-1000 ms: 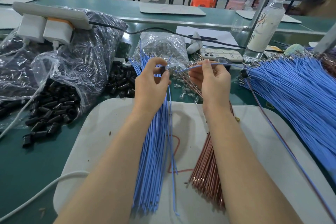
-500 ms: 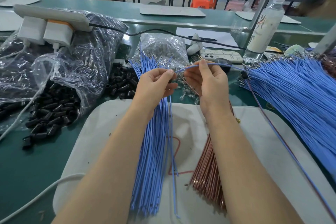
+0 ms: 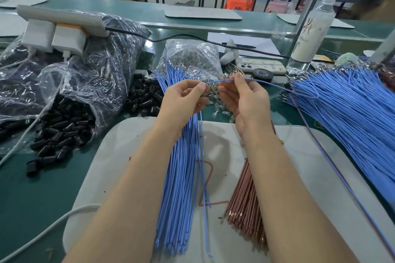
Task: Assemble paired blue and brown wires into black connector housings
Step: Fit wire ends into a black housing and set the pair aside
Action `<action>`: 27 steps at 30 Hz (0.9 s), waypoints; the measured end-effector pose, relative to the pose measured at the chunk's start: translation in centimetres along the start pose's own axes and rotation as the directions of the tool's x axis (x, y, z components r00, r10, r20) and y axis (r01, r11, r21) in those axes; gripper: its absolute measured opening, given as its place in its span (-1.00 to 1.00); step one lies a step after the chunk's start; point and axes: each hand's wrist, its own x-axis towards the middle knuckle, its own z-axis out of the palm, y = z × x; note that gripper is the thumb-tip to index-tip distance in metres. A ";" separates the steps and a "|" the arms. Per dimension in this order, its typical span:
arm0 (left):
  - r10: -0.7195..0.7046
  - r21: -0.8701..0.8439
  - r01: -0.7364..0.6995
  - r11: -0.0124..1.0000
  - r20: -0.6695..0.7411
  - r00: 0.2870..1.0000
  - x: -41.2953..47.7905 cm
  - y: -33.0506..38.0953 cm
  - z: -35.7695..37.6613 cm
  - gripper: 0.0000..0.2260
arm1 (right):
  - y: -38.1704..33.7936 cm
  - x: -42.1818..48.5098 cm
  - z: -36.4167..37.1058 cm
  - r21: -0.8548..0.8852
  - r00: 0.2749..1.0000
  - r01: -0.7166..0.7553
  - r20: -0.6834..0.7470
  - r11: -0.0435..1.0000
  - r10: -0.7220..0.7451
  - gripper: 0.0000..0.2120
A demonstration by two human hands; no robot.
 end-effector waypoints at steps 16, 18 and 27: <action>0.294 0.331 -0.322 0.887 0.134 0.946 -0.2 -0.3 0.0 -0.89 | -0.5 0.2 -0.5 -0.020 0.999 0.004 -0.054 1.000 -0.005 -0.73; 0.265 0.276 -0.299 0.914 0.154 0.952 -0.1 -0.3 0.1 -0.89 | -0.5 0.2 -0.5 0.023 0.999 -0.022 -0.047 0.999 0.023 -0.74; 0.187 0.203 -0.180 0.962 -0.014 0.982 0.2 -0.7 -0.1 -0.80 | -0.6 0.4 -0.6 -0.046 0.994 0.069 -0.076 0.997 -0.072 -0.77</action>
